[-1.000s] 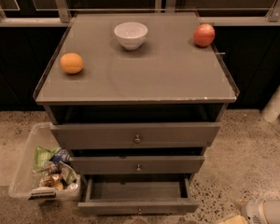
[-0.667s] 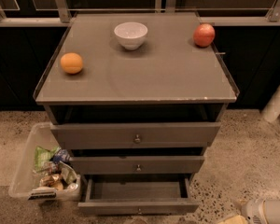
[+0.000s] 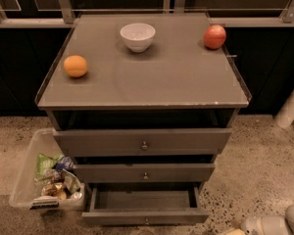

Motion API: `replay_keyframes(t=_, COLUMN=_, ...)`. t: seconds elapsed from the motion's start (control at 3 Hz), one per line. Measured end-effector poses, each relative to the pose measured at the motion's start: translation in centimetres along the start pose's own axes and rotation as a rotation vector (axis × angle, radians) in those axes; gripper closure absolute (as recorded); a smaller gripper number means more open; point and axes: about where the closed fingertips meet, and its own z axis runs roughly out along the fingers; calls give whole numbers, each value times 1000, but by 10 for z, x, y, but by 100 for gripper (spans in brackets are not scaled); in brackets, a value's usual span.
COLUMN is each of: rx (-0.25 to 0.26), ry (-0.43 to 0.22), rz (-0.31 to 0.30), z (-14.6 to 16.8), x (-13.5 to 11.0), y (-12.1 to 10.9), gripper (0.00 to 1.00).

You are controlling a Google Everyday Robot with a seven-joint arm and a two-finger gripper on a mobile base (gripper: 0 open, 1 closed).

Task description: Close bottom drawer

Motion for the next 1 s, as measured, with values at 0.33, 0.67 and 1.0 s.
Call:
replay_keyframes(t=0.33, rx=-83, ry=6, rz=50, z=50, x=15, y=-24, gripper=0)
replay_keyframes(t=0.67, rx=-120, ry=14, rz=68, z=85, x=18, y=-40, gripper=0)
replay_keyframes(t=1.0, rx=-124, ry=39, rz=91, z=101, x=24, y=-48, gripper=0)
